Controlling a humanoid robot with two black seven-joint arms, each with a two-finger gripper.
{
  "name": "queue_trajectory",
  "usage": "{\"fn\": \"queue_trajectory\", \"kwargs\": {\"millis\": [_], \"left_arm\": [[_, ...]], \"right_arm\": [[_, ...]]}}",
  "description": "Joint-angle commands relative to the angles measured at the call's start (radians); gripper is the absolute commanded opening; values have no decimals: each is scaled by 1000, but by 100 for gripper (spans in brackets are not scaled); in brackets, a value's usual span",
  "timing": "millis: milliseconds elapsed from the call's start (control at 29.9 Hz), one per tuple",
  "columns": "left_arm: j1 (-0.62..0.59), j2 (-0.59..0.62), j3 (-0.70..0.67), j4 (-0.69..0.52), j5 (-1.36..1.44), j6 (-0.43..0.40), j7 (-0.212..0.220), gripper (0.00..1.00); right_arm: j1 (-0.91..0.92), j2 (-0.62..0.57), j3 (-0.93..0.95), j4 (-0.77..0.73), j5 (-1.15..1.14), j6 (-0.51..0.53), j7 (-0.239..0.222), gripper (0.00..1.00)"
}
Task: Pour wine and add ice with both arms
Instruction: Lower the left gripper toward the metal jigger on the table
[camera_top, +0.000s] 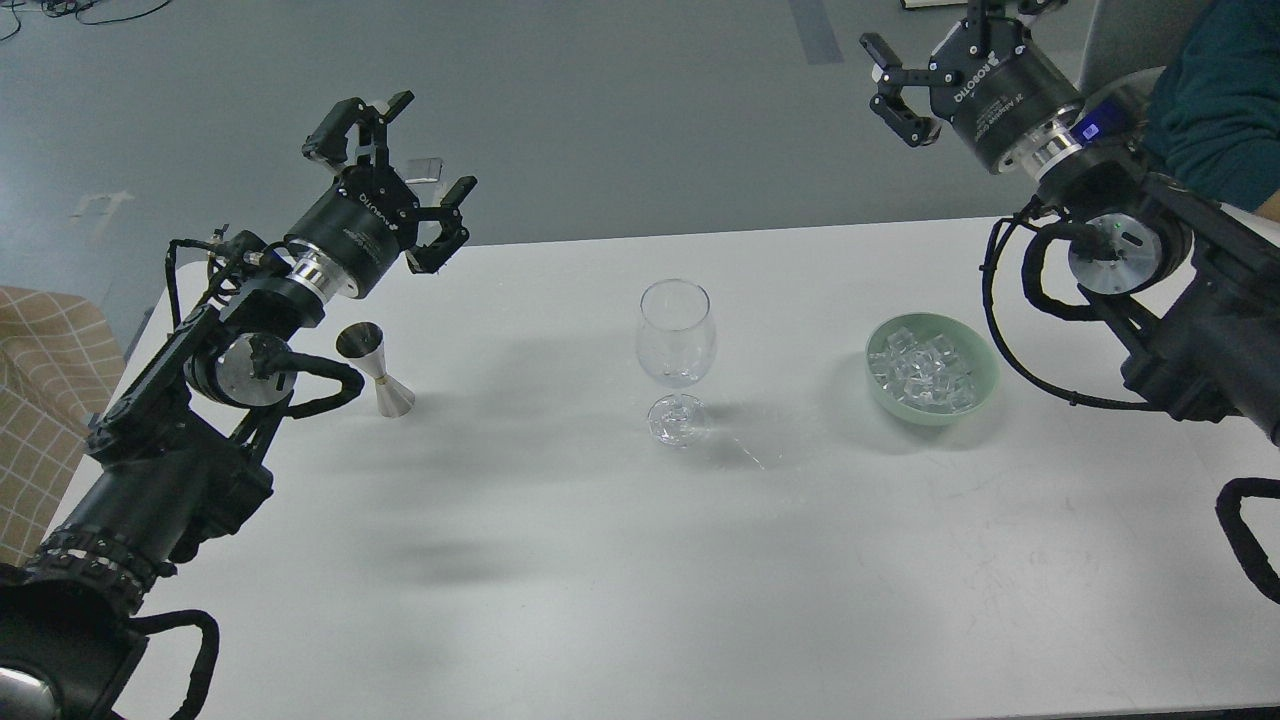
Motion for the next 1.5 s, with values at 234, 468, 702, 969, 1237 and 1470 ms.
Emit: {"fn": "queue_trajectory", "kwargs": {"millis": [234,468,702,969,1237,1470], "left_arm": [[-19,20,-10,-12,-5,39,1,98],[-56,34,-12,-17,-9,47,0,98],[-45,14,-12,-31,2,61,1,98],[-41,14,-30,-31,3,70,-3,98],[-44,14,-35,-31,2,96,-3,98],[-44,-7,-33,-35,2,96,-2,98]], "right_arm": [[11,-3,2,-14,-3,0,1,100],[21,4,3,-14,-3,-3,1,100],[21,4,9,-6,0,-3,1,100],[12,17,25,-1,-3,-3,1,100],[10,27,26,-3,-6,-3,3,100],[12,29,28,-12,-8,-6,1,100]]}}
